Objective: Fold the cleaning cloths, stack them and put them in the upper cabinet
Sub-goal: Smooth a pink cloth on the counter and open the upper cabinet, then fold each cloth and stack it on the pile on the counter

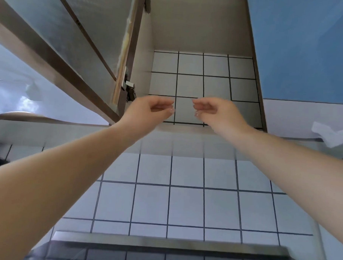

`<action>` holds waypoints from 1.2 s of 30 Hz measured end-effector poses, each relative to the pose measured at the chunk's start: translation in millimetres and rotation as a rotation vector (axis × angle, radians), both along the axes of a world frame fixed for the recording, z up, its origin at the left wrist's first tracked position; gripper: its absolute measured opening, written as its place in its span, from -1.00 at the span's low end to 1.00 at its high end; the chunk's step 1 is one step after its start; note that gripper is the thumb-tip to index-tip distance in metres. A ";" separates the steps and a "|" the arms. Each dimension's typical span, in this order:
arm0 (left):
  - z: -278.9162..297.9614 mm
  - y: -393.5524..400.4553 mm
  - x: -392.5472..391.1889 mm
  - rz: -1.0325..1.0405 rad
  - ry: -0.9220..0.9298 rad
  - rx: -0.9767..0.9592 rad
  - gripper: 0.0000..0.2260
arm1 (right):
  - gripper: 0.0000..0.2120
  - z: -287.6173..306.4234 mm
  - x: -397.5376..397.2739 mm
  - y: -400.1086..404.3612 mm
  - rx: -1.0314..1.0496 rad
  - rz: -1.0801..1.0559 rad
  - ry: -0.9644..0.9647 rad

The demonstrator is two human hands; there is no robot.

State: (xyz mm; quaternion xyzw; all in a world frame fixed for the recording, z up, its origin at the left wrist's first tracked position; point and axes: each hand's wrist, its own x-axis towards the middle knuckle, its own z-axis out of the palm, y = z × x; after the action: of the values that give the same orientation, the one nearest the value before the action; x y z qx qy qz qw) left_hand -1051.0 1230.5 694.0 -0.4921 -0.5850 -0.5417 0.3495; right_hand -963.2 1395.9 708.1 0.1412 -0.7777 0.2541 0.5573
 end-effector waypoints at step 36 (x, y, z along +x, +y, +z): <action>-374.1 -158.8 302.1 0.403 -0.807 0.114 -0.73 | -0.66 -363.3 152.0 -127.0 -0.215 1.003 -0.762</action>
State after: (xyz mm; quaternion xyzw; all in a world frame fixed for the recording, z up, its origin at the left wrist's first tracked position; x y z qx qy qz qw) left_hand -748.9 1071.7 319.9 -0.0978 -0.7277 -0.6427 0.2187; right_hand -811.2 1268.8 344.8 0.3310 -0.7311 0.5929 0.0660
